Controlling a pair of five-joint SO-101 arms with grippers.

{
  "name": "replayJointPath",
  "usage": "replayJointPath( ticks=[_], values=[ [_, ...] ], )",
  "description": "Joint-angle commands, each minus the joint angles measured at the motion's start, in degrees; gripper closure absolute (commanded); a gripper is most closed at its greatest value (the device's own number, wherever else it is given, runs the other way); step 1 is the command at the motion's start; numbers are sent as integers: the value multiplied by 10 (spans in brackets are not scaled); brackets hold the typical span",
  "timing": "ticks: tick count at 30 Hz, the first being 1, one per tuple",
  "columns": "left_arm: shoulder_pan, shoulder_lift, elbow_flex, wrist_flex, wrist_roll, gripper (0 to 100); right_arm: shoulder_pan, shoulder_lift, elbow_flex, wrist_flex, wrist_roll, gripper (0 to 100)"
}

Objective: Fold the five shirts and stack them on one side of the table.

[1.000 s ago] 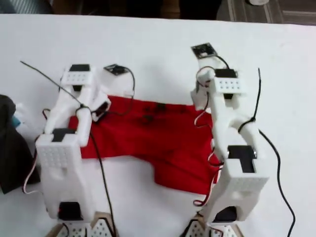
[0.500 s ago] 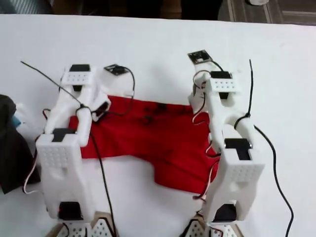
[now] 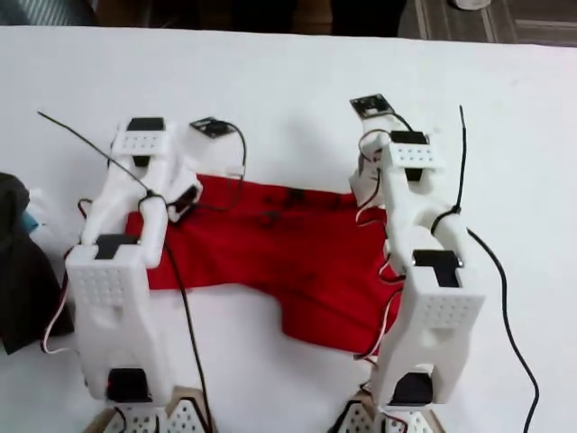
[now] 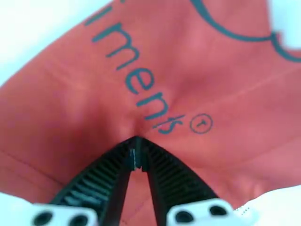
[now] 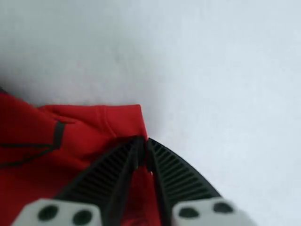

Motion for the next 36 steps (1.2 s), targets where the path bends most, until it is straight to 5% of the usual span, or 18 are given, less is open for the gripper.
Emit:
replayJointPath(
  ticks=[1,11,16,21,36],
  values=[
    [-6,4,5,-3,-2,976,36,-29,-25,0,5,978],
    [-4,4,5,-3,-2,976,80,-47,-24,-4,5,978],
    [-4,4,5,-3,-2,976,47,-48,-31,-3,0,965],
    [-4,4,5,-3,-2,976,22,-44,-92,29,-51,837],
    [4,-149,-15,95,-4,976,-18,70,-98,36,-51,865]
  ],
)
